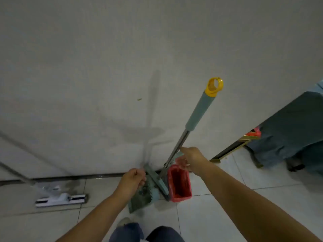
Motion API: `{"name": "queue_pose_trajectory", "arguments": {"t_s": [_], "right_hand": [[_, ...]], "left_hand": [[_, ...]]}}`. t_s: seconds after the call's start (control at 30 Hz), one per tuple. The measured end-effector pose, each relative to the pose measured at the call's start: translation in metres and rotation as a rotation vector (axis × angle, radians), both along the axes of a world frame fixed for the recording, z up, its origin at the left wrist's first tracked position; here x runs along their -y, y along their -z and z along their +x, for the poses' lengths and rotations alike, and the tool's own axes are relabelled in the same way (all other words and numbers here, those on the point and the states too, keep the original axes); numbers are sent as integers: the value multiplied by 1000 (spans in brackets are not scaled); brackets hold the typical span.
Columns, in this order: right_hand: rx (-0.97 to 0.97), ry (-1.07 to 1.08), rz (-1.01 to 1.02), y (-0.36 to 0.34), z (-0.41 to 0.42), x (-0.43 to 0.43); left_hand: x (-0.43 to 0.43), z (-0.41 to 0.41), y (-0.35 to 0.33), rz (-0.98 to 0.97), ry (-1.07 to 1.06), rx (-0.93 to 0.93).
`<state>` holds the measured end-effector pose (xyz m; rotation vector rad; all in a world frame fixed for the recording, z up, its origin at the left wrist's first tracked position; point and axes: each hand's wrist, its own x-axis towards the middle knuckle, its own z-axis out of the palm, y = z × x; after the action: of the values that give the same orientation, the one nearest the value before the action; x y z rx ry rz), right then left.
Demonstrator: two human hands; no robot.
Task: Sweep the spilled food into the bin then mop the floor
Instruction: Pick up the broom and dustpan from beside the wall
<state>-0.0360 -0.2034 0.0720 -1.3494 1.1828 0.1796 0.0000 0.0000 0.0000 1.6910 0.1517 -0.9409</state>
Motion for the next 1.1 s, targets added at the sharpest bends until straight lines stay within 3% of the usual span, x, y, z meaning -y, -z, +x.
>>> {"name": "queue_pose_trajectory", "arguments": {"t_s": [0.17,0.3,0.53,0.9,0.97,1.1], "right_hand": [[-182,-65,406,14,24,25],[-277,-166,530,14,37,37],[-317,-114,694,16,49,47],[-610,-741,659,-7,22,-14],[-617,-813,600,-19,16,-39],[-685,-883,670,-21,3,-94]], "left_hand": [[9,-1,5,72,-108,17],[21,-12,2,100,-292,61],[45,-74,3,121,-593,35],[23,-171,6,184,-943,19],[13,-185,8,193,-993,-2],[-10,-210,10,191,-1040,-16]]}}
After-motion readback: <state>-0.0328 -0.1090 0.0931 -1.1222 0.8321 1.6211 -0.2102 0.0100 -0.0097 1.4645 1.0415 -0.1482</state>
